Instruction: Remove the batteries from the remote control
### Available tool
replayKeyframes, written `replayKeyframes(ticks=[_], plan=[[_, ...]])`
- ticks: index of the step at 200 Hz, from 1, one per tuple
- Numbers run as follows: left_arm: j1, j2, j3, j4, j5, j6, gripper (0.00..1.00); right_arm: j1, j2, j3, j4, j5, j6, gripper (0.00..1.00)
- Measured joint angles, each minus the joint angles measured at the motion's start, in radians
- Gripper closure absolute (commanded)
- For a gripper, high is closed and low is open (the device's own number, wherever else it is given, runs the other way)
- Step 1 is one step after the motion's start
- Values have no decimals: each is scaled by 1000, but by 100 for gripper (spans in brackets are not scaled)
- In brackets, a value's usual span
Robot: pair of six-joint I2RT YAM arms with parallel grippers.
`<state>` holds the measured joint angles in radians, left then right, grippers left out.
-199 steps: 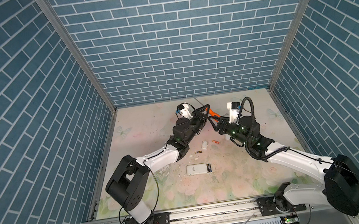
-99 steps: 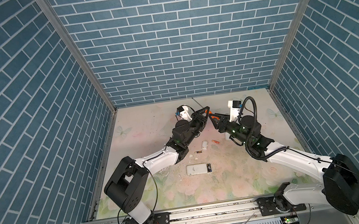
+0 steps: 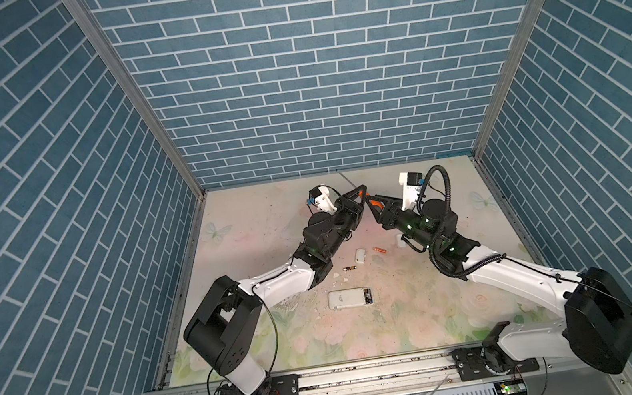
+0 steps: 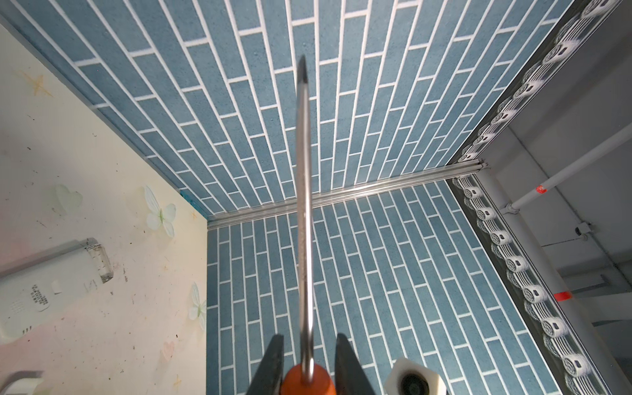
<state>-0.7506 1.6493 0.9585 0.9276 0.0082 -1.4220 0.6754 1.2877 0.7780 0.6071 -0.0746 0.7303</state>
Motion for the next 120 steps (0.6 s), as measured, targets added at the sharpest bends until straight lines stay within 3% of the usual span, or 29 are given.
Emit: replayKeyframes(ticks=[104,120], plan=[[-5,29,1,44,-43,-29,100,-9,24,47,-56,-27,-2,66],[-5,32,0,45,-46,-34,100,-12,27,53,-69,-35,0,71]])
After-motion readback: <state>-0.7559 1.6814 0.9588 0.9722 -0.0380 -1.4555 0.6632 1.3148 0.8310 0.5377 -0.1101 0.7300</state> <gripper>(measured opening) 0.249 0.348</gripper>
